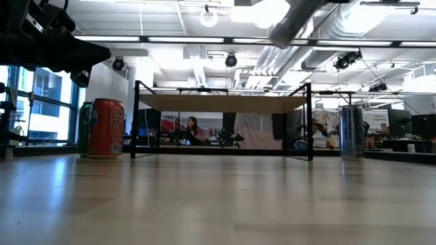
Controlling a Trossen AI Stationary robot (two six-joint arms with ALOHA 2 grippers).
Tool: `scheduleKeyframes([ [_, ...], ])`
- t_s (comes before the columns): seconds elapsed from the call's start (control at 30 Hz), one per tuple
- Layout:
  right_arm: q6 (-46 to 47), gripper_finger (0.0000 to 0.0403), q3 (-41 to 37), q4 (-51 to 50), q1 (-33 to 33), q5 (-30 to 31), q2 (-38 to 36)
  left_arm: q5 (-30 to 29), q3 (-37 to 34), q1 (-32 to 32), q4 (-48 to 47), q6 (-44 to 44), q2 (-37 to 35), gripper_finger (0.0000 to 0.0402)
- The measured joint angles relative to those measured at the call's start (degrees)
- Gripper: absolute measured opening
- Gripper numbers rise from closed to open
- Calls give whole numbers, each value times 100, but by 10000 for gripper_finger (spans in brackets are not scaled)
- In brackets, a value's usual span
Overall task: Place canned beverage on shelf
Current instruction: Put the top white pink soda can on the shelf
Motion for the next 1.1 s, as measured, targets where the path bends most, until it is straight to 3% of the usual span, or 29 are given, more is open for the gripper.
scheduleKeyframes([
  [0.27,-1562,244,1837,-80,-153,5,1964,0,-1,-1,0,1,-1,3],
  [0.43,-1961,244,1494,-199,-287,22,2368,0,-1,0,0,0,1,3],
  [1.1,-1866,244,1308,-105,-292,200,2189,-139,-1,-2,31,212,1,3],
])
